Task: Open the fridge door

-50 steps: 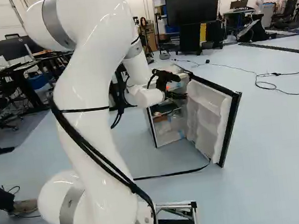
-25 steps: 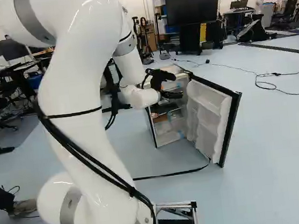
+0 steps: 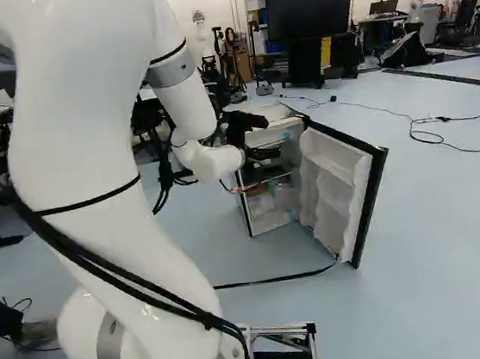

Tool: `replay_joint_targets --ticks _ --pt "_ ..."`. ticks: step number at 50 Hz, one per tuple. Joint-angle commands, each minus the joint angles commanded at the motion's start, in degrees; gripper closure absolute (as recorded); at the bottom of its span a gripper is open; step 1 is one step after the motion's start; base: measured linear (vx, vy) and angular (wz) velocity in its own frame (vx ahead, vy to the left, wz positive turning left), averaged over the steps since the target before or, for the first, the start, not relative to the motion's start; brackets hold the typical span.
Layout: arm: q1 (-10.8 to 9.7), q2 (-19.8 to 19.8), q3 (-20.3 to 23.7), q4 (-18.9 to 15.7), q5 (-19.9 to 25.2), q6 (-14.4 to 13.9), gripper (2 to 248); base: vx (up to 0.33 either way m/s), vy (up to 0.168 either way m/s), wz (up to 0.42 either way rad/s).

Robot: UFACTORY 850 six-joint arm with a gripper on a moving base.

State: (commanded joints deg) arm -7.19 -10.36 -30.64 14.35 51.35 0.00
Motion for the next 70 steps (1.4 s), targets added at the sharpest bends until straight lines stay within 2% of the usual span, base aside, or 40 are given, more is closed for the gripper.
replay_joint_targets --ticks 32,51,70 --pt "4.15 15.21 14.80 -8.28 -0.78 0.00 3 0.000 0.000 0.000" --pt "5.79 21.23 20.66 -11.56 -1.09 0.00 3 0.000 0.000 0.000" --pt "6.80 24.95 24.27 -13.58 -1.27 0.00 3 0.000 0.000 0.000"
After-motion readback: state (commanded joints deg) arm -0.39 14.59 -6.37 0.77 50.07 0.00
